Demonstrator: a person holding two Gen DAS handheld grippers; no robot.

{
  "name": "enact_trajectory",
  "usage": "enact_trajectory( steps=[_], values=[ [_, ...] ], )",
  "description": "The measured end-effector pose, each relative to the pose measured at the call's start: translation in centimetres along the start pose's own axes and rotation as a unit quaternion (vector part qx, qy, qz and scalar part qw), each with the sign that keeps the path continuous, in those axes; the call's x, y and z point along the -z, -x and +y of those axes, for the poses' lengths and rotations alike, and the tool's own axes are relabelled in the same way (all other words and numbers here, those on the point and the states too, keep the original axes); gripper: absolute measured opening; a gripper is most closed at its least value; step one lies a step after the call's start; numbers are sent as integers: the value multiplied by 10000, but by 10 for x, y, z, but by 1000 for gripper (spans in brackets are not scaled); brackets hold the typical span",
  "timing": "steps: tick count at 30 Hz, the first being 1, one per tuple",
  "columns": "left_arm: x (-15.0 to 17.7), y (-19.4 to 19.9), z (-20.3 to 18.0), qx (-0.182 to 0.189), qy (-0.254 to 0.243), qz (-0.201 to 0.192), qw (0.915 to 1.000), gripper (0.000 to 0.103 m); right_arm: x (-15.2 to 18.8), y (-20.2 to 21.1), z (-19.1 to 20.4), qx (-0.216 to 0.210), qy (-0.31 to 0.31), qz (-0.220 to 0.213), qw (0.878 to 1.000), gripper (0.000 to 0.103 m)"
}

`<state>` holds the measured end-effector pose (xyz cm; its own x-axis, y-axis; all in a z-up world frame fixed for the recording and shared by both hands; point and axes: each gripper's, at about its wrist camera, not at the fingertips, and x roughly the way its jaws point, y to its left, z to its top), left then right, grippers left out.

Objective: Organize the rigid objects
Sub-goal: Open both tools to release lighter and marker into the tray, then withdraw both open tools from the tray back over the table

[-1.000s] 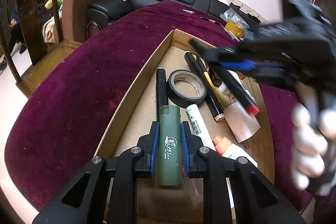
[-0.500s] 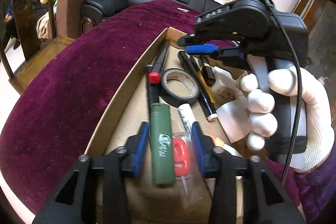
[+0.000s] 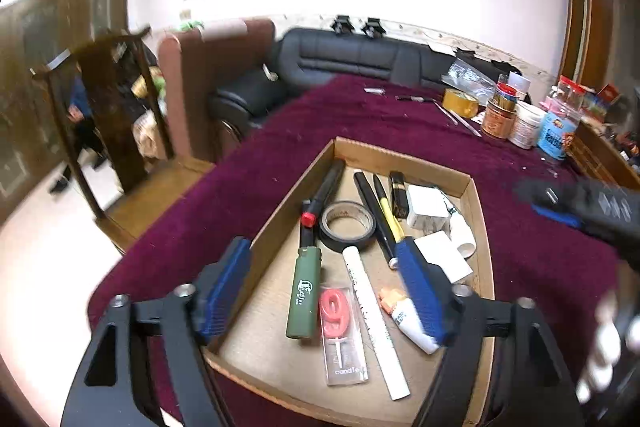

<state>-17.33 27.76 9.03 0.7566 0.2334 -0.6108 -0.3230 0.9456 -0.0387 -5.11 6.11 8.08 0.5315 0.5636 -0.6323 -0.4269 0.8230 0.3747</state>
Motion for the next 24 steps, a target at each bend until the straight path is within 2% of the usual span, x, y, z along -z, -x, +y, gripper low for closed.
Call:
enact_trajectory(
  steps=[1, 5, 10, 21, 24],
  values=[
    [1, 5, -5, -71, -19, -75, 9999, 83, 8, 8, -5, 68, 15, -35, 10000, 50],
    [2, 20, -24, -189, -144, -257, 9994, 85, 31, 29, -18, 315, 133, -138, 9993, 50],
    [2, 38, -49, -280, -375, -374, 9982, 86, 52, 39, -20, 419, 410, -191, 9981, 51],
    [4, 53, -74, -471, -529, -612, 9956, 89, 73, 54, -15, 499, 880, -348, 9943, 52],
    [5, 61, -75, -692, -492, -823, 9930, 89, 76, 54, -14, 513, 949, -364, 9935, 52]
  ],
)
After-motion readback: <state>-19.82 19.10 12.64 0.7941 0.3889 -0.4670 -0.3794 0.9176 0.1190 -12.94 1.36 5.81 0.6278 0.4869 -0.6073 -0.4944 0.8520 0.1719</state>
